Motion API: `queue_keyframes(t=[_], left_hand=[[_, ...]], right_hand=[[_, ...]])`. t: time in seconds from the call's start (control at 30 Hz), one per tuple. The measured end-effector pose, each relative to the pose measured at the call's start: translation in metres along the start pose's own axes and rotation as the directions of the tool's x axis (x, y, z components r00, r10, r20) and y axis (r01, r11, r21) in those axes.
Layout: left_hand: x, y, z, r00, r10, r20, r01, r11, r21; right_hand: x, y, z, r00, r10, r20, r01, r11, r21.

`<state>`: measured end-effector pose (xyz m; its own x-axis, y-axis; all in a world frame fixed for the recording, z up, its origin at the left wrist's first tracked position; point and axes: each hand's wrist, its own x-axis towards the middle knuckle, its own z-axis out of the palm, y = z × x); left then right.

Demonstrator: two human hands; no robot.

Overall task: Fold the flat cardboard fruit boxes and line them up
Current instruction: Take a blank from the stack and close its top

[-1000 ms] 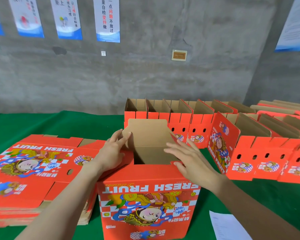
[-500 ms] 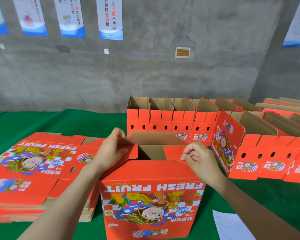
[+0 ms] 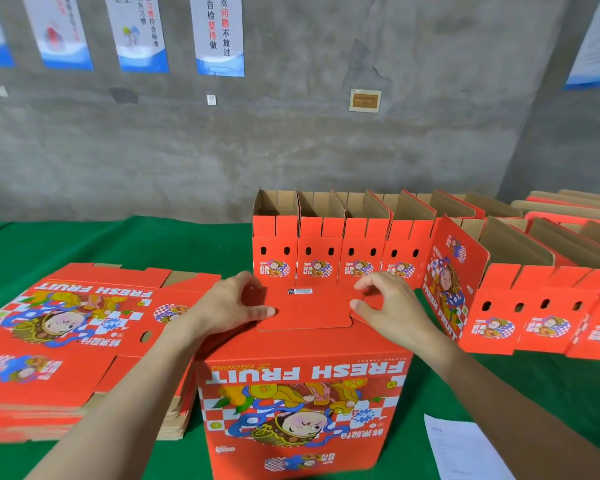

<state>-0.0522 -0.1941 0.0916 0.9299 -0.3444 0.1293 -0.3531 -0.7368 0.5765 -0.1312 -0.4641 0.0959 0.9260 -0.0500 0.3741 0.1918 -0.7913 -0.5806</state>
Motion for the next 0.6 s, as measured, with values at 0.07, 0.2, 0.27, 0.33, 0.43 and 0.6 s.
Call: queue_keyframes(t=[0.07, 0.2, 0.27, 0.33, 0.43, 0.6], left_hand=[[0.0, 0.001, 0.0, 1.0, -0.008, 0.025, 0.008, 1.0, -0.004], [0.004, 0.003, 0.001, 1.0, 0.0, 0.03, -0.002, 0.997, 0.08], [0.006, 0.003, 0.002, 1.0, -0.002, 0.031, -0.003, 0.989, 0.149], [0.007, 0.003, 0.005, 0.999, -0.011, 0.036, 0.002, 0.974, 0.227], [0.007, 0.003, 0.008, 0.999, -0.02, 0.027, 0.011, 0.955, 0.296], [0.007, 0.004, 0.01, 0.999, -0.029, 0.019, 0.022, 0.952, 0.306]], right_hand=[[0.012, 0.001, 0.004, 0.987, 0.057, 0.152, -0.036, 0.99, -0.134], [0.028, -0.001, 0.009, 0.923, 0.201, 0.328, -0.158, 0.976, -0.151], [0.029, -0.001, 0.011, 0.924, 0.205, 0.321, -0.15, 0.971, -0.188], [0.028, -0.001, 0.013, 0.93, 0.207, 0.303, -0.137, 0.962, -0.236], [0.025, 0.0, 0.017, 0.938, 0.198, 0.284, -0.109, 0.947, -0.301], [0.022, -0.001, 0.019, 0.946, 0.187, 0.266, -0.084, 0.931, -0.355]])
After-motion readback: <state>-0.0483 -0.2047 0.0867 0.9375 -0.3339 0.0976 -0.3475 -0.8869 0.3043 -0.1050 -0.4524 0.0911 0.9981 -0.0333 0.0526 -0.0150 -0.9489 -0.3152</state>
